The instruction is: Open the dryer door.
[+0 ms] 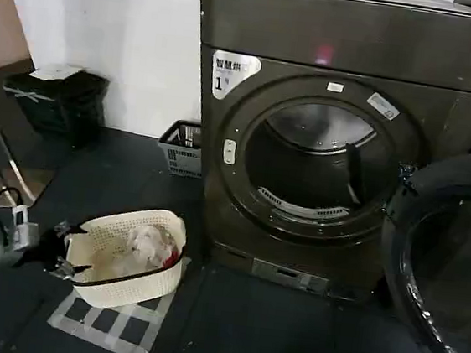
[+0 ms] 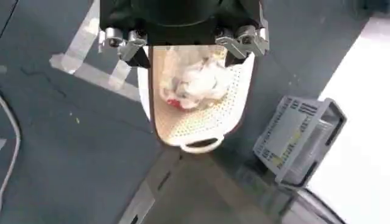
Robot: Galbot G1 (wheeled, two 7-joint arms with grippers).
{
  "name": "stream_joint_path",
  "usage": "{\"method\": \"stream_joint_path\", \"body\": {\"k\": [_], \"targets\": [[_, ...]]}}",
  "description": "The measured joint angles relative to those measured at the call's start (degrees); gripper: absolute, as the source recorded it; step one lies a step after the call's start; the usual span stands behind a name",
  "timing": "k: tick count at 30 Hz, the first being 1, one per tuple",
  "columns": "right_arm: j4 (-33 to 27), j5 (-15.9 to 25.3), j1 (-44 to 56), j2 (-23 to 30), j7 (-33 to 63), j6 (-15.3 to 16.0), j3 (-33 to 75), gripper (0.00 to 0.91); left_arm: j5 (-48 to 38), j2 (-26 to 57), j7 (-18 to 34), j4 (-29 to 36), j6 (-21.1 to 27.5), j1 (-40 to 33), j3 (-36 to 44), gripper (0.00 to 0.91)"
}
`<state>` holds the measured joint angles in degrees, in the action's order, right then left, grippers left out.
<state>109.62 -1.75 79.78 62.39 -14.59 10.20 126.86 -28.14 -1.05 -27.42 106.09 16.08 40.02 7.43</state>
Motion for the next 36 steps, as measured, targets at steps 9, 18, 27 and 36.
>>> {"method": "stream_joint_path", "body": {"k": [9,18,27,36], "targets": [[0.2,-0.6,0.1,0.0,0.0,0.0,0.0,0.907,0.8,0.1,-0.3,-0.5,0.2,0.1,0.1,0.907],[0.6,-0.7,0.2,0.1,-0.1,0.2,0.1,0.907,2.2,0.1,-1.0,-1.0,0.3,0.1,0.0,0.907],[0.2,-0.7,0.3,0.0,-0.2,0.2,0.3,0.907,3.3,-0.1,-1.4,-1.2,0.4,0.1,-0.3,0.907],[0.0,-0.6,0.2,0.0,-0.2,-0.1,0.4,0.907,4.1,0.4,-2.3,-0.8,0.0,0.1,-0.3,0.907]]}}
